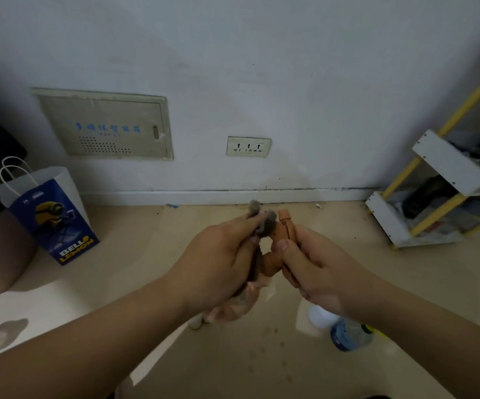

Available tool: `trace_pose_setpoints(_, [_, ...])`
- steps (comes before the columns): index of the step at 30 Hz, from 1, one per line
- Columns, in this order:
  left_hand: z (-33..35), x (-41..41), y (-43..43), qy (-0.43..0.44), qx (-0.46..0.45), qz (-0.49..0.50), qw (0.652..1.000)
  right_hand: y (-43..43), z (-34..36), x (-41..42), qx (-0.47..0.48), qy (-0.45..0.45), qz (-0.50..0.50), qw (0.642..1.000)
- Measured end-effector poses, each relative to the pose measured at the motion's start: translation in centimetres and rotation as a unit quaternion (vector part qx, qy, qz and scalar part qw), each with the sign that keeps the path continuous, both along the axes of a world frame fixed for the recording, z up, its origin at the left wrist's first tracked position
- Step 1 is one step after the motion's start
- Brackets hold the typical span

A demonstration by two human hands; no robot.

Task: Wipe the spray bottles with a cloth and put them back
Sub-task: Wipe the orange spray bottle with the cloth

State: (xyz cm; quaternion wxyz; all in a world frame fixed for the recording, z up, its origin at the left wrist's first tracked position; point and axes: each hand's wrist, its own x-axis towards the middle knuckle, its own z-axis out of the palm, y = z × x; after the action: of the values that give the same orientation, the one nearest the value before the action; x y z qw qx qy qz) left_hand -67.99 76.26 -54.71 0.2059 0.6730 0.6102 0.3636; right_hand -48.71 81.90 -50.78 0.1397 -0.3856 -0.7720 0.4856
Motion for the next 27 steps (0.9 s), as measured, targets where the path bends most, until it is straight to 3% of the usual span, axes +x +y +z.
trace_pose_setpoints(3, [0.0,-0.7,0.5,-0.07,-0.102,0.116,0.986,0.3,0.0,0.5,0.056,-0.02,0.011,0.998])
trace_pose_setpoints(5, [0.6,-1.0,0.3,-0.094,-0.083,0.162,0.979,0.3,0.0,0.5,0.067,-0.014,0.012,0.998])
trace_pose_setpoints(8, [2.5,0.1,-0.5,-0.102,0.011,0.113,0.988,-0.1,-0.1,0.1,0.062,-0.022,0.006,0.998])
trace_pose_setpoints(11, [3.1,2.1,-1.6,-0.036,0.036,0.017,0.999,-0.2,-0.4,-0.3,0.051,-0.023,0.001,0.998])
trace_pose_setpoints(15, [1.7,1.7,-0.9,0.077,0.078,0.022,0.994,-0.3,-0.1,-0.1,0.026,0.004,-0.004,1.0])
trace_pose_setpoints(17, [1.0,1.1,-0.3,0.067,0.066,0.043,0.995,-0.4,0.4,0.1,0.024,0.002,-0.006,1.0])
trace_pose_setpoints(21, [0.7,-0.6,1.0,-0.089,0.0,0.15,0.985,-0.6,0.7,0.1,0.052,-0.022,-0.009,0.998])
trace_pose_setpoints(23, [1.3,-0.6,1.0,-0.072,0.044,0.155,0.984,-0.4,0.5,0.1,0.037,-0.023,-0.03,0.999])
trace_pose_setpoints(27, [2.1,1.7,-0.8,0.014,0.118,0.006,0.993,-0.2,0.0,-0.1,0.005,-0.017,-0.046,0.999])
